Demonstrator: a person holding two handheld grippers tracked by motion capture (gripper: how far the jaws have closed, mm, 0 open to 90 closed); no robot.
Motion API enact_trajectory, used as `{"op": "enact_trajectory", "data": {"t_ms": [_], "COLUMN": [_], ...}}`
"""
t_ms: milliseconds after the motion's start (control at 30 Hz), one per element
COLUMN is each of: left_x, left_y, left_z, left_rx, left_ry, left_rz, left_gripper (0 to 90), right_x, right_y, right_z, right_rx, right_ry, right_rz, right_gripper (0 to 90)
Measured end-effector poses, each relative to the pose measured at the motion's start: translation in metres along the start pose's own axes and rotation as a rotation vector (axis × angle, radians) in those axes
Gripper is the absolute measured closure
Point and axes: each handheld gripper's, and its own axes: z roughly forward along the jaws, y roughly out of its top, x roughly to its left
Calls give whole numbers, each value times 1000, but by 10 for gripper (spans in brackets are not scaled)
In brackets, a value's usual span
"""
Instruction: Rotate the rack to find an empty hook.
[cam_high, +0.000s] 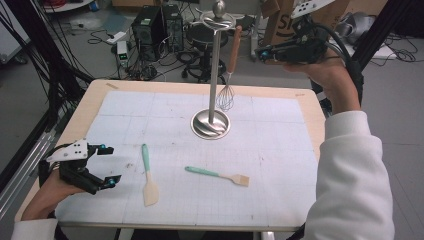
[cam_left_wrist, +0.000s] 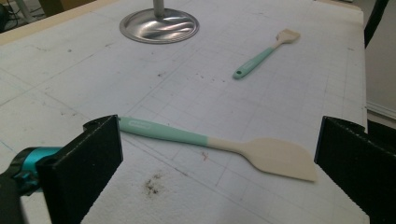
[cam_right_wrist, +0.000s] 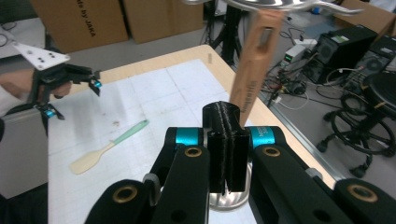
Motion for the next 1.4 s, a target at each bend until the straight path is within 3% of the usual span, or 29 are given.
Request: {"op": "enact_trajectory", "data": {"t_ms": [567, 1067, 1400], "left_x": [0, 0, 0], "left_y": [0, 0, 0], "left_z": [-1, -2, -1], "left_rx": [0, 1, 4], "left_ry": [-6, -5, -5], "left_rz": [3, 5, 5], "left_gripper": [16, 16, 16], "right_x": [-29, -37, -36], "right_y": [20, 31, 39], "right_z": [13, 20, 26], "right_rx": [-8, -35, -19], "right_ry": [5, -12, -30], "right_rz": [6, 16, -2], "right_gripper": [890, 890, 890]}}
